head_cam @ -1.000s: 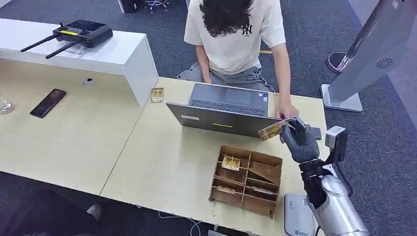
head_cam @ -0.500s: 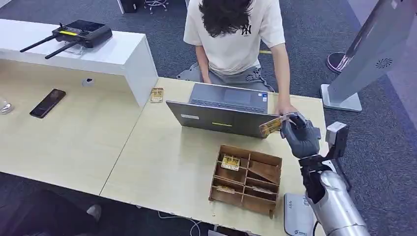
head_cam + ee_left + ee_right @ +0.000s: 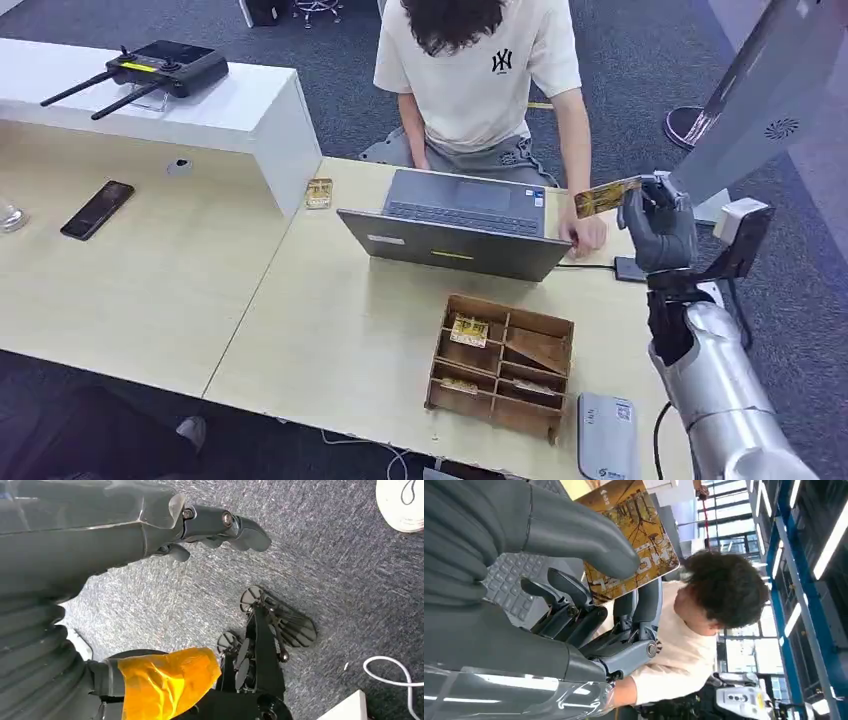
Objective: Pass the card to the sensor for recognition and then transmit it.
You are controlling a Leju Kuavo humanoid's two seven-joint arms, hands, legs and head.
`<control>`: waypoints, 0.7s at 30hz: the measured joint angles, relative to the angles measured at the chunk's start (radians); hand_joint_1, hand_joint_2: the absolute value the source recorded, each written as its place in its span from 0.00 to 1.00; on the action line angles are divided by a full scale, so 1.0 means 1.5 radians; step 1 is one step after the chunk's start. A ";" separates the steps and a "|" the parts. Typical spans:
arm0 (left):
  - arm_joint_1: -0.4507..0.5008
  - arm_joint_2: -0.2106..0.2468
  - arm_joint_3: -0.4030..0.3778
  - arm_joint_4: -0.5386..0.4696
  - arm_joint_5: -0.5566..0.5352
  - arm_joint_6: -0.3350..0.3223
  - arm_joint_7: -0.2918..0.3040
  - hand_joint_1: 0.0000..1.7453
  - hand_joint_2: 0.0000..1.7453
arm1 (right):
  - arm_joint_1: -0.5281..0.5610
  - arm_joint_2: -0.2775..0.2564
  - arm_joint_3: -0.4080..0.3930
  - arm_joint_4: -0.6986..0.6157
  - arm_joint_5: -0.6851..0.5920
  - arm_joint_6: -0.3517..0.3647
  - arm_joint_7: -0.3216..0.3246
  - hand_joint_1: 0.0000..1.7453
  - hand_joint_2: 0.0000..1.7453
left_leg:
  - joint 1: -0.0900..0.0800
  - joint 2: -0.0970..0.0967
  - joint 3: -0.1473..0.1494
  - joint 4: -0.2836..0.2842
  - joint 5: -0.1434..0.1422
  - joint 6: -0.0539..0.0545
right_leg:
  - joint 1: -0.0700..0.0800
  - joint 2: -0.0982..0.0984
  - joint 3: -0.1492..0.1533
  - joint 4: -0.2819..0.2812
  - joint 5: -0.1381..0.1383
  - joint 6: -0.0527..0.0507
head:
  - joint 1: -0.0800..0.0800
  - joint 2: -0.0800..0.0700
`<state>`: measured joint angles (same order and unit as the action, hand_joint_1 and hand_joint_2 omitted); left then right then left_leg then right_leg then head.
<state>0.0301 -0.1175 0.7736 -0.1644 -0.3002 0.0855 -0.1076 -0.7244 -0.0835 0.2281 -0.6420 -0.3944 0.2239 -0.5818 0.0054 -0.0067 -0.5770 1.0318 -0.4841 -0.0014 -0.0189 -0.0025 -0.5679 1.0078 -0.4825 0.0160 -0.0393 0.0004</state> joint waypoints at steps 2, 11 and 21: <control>0.000 0.000 0.000 0.000 0.000 0.000 0.000 0.00 1.00 | -0.008 0.000 -0.002 0.007 0.003 -0.002 -0.003 1.00 1.00 | 0.000 0.000 0.000 0.000 0.000 0.000 | 0.000 0.000 0.000 0.000 0.000 0.000 | 0.000 0.000; -0.001 0.000 0.000 0.000 0.002 -0.001 -0.001 0.00 1.00 | -0.068 -0.007 -0.016 0.047 0.018 -0.042 -0.007 1.00 1.00 | 0.000 0.000 0.000 0.000 0.000 0.000 | 0.000 -0.001 0.000 0.000 0.000 0.000 | 0.000 0.000; -0.001 -0.001 0.000 0.000 0.005 -0.001 -0.005 0.00 1.00 | -0.117 -0.026 -0.039 0.093 0.023 -0.097 0.002 1.00 1.00 | 0.000 0.000 0.000 0.000 0.000 0.000 | 0.000 0.000 0.000 0.000 0.000 0.000 | 0.000 0.000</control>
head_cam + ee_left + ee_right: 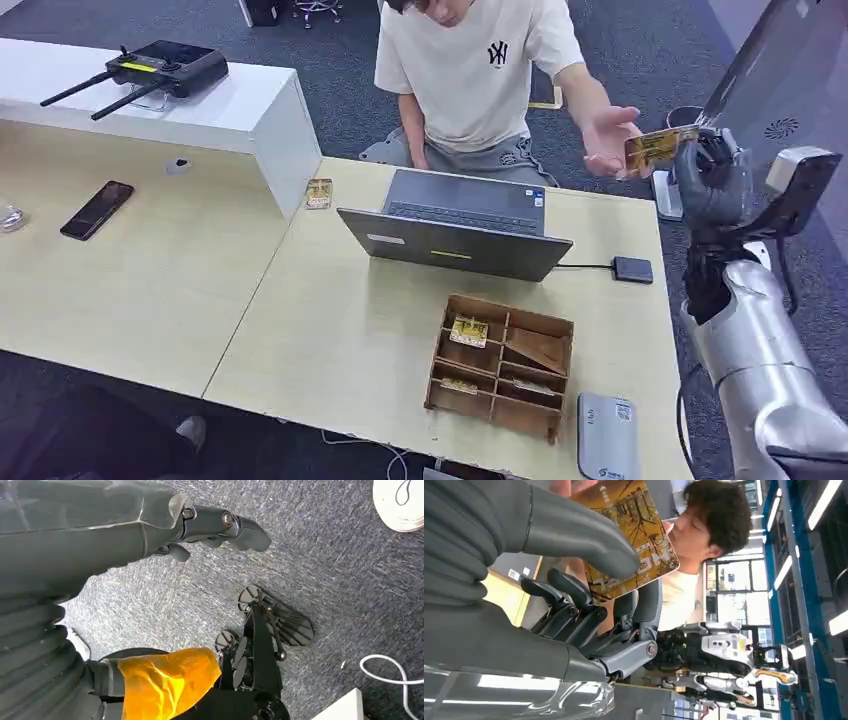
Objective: Pass the card to the sensor for recognition and then transmit it.
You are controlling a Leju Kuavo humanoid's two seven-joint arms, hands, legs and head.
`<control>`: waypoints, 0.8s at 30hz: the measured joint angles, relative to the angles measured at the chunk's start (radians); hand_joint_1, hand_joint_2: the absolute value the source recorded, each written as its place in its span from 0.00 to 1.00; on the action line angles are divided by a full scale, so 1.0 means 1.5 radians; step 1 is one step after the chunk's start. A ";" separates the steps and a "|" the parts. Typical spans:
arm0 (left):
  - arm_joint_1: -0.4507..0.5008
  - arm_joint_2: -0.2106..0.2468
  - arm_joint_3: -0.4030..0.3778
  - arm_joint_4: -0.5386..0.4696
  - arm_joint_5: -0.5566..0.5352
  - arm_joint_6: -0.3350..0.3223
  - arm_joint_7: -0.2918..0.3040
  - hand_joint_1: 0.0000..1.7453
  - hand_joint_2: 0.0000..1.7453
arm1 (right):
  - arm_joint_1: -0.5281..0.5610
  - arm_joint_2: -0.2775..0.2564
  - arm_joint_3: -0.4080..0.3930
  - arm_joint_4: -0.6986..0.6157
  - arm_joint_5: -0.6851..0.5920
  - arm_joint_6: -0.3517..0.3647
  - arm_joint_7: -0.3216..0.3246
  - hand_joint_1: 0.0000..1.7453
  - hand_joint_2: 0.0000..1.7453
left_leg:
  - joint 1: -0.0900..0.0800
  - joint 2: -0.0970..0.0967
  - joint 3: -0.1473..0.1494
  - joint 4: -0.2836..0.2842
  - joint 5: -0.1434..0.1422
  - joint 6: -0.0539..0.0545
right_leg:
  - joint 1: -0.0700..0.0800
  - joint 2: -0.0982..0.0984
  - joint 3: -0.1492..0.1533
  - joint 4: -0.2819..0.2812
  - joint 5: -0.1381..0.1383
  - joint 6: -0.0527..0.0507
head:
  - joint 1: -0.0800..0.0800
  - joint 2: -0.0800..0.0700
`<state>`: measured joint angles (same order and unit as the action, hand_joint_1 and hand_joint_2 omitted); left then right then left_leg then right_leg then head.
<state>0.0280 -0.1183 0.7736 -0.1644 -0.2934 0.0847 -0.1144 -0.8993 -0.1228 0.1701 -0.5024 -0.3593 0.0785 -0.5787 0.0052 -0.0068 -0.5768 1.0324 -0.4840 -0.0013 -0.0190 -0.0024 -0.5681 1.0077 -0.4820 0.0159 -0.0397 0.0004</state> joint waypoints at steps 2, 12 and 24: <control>0.000 0.000 0.000 0.000 0.000 0.000 -0.001 0.00 1.00 | -0.008 -0.007 -0.006 0.009 0.001 -0.022 0.003 1.00 1.00 | 0.000 -0.001 0.000 0.000 0.000 0.000 | 0.000 -0.001 0.000 0.000 0.000 0.000 | 0.000 0.000; 0.000 -0.001 0.000 0.000 0.004 0.000 -0.003 0.00 1.00 | -0.029 -0.039 -0.034 0.045 0.021 -0.087 0.025 1.00 1.00 | 0.000 -0.001 0.000 0.000 0.000 0.000 | 0.000 -0.001 0.000 0.000 0.000 0.000 | 0.000 0.000; 0.000 -0.005 0.002 0.000 0.007 0.000 -0.004 0.00 1.00 | -0.030 -0.047 -0.044 0.061 0.033 -0.086 0.029 0.00 1.00 | 0.000 -0.001 -0.001 0.000 0.000 0.000 | 0.000 -0.001 0.000 0.000 0.000 0.000 | 0.000 0.000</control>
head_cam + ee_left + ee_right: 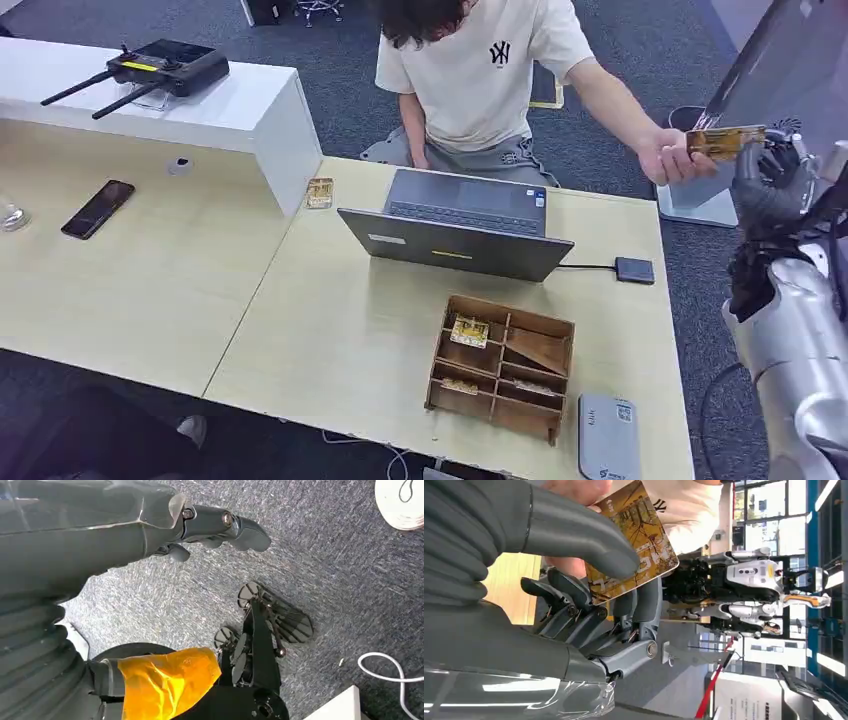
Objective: Pass the card to the sensor for recognition and then transmit it.
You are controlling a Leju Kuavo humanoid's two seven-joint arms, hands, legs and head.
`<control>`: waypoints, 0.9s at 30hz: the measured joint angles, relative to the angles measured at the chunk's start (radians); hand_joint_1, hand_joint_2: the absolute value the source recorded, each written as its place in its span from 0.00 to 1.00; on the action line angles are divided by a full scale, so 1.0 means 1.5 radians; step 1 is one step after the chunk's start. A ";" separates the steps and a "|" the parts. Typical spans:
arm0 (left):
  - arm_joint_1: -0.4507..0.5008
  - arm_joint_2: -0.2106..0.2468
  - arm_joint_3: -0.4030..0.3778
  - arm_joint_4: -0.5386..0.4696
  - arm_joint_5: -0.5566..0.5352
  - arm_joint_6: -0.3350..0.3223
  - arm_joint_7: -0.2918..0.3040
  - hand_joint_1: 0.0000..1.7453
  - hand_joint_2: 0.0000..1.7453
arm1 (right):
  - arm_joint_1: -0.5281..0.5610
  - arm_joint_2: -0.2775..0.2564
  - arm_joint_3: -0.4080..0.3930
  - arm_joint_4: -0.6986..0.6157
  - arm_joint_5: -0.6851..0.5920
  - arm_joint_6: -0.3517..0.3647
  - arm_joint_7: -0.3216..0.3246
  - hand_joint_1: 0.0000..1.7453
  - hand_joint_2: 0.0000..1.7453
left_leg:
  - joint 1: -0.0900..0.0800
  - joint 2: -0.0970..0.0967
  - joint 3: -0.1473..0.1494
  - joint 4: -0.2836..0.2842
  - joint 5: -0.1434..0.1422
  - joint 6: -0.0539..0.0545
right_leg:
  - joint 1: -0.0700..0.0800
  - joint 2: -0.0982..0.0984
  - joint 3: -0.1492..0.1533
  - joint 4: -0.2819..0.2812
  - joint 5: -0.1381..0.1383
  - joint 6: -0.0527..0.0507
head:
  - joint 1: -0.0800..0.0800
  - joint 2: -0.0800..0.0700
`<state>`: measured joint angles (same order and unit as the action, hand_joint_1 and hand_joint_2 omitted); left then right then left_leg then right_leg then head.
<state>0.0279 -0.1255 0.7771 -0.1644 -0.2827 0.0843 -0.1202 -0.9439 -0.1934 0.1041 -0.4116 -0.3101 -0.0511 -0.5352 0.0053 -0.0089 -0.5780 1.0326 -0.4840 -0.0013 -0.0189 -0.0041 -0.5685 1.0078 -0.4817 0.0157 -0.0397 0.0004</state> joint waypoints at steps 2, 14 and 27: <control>0.000 0.000 0.001 0.000 0.001 0.000 0.000 0.00 1.00 | 0.000 0.000 0.000 0.001 0.005 0.005 0.004 0.00 1.00 | 0.000 0.000 0.000 0.000 0.000 0.000 | 0.000 0.000 0.000 0.000 0.000 0.000 | 0.000 0.000; 0.000 0.000 0.004 0.000 0.003 -0.006 -0.001 0.00 1.00 | 0.004 0.003 0.001 0.006 0.025 0.050 0.004 0.00 1.00 | 0.000 0.000 0.000 0.000 0.000 0.000 | 0.000 0.001 0.000 0.000 0.000 0.000 | 0.000 0.000; -0.002 0.000 0.003 0.000 -0.001 -0.006 0.002 0.00 1.00 | 0.063 0.091 0.038 -0.064 0.018 0.140 -0.050 1.00 1.00 | 0.002 0.001 0.000 0.000 0.000 0.000 | 0.002 0.001 0.000 0.000 0.000 0.000 | 0.000 0.000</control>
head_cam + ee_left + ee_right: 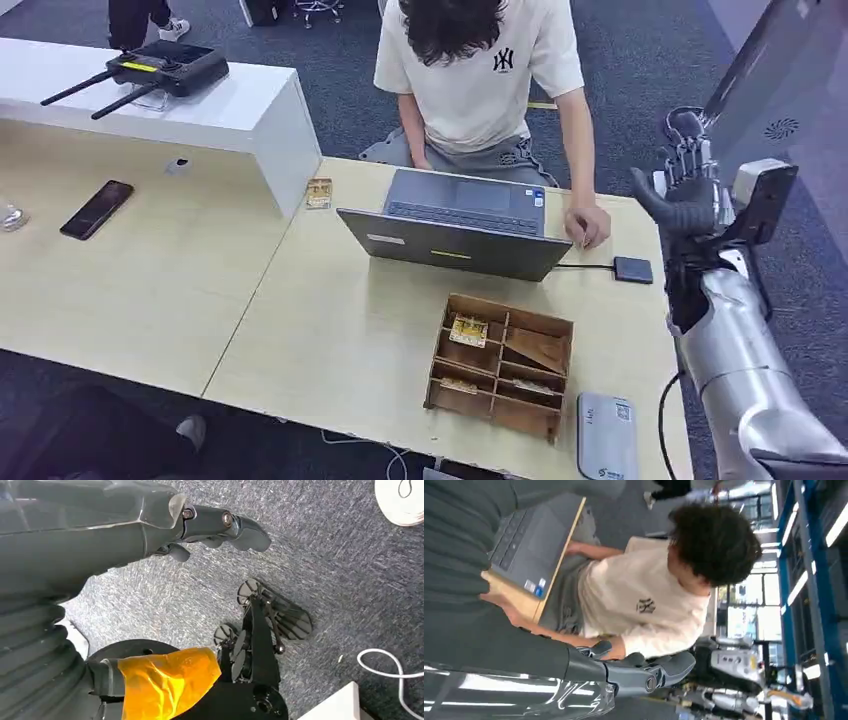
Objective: Pass the card to the sensor for recognition and then transmit it.
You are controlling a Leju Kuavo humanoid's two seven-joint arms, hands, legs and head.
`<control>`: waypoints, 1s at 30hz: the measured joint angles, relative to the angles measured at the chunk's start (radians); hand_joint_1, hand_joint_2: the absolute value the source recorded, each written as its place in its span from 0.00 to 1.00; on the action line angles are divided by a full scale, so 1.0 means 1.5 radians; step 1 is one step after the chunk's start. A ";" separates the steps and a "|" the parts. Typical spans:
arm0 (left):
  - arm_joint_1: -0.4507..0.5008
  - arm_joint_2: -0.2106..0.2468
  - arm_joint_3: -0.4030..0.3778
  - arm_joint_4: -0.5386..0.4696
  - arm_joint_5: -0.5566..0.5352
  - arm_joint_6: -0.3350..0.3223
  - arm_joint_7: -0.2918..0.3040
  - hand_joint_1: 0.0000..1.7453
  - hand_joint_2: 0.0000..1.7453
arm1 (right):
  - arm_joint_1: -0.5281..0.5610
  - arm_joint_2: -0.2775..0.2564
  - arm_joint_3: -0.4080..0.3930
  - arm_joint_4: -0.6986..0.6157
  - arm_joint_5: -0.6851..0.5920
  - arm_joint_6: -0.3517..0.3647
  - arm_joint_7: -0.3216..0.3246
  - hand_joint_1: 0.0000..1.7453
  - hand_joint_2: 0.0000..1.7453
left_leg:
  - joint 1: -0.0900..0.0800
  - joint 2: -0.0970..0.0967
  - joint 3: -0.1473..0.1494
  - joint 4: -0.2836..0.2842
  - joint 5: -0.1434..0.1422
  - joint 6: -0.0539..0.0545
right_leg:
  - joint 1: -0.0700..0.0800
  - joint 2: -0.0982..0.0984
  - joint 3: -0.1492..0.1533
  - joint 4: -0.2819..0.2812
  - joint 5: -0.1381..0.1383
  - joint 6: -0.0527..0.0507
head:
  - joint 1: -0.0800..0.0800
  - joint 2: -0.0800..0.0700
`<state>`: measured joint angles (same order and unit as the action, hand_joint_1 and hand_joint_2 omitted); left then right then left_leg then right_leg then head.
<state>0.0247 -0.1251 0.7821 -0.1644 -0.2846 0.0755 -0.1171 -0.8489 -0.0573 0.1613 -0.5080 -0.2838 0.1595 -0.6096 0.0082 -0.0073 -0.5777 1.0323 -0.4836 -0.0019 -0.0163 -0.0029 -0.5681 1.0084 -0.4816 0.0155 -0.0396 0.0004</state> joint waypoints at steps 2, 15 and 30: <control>0.000 0.000 0.000 0.000 -0.002 0.000 0.001 0.00 1.00 | 0.019 0.017 0.010 -0.031 -0.007 -0.001 -0.004 1.00 1.00 | 0.000 0.000 0.000 0.000 0.000 0.000 | 0.000 0.000 0.000 0.000 0.000 0.000 | 0.000 0.000; -0.007 0.002 0.000 0.000 -0.011 0.002 0.015 0.00 1.00 | 0.121 0.105 0.092 -0.239 -0.036 -0.004 -0.025 1.00 1.00 | 0.001 0.000 0.000 0.000 0.000 0.000 | 0.001 0.000 0.000 0.000 0.000 0.000 | 0.000 0.000; -0.007 0.002 0.000 0.000 -0.013 0.003 0.018 0.00 1.00 | 0.153 0.122 0.112 -0.321 -0.044 -0.003 -0.029 0.34 1.00 | 0.001 0.000 0.000 0.000 0.000 0.000 | 0.001 0.000 0.000 0.000 0.000 -0.001 | 0.000 0.000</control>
<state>0.0142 -0.1221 0.7824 -0.1644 -0.3040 0.0793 -0.0900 -0.6194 0.1259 0.3300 -0.9888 -0.3502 0.1556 -0.6535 0.0095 -0.0068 -0.5777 1.0324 -0.4833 -0.0026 -0.0153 -0.0024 -0.5683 1.0084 -0.4812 0.0140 -0.0397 0.0004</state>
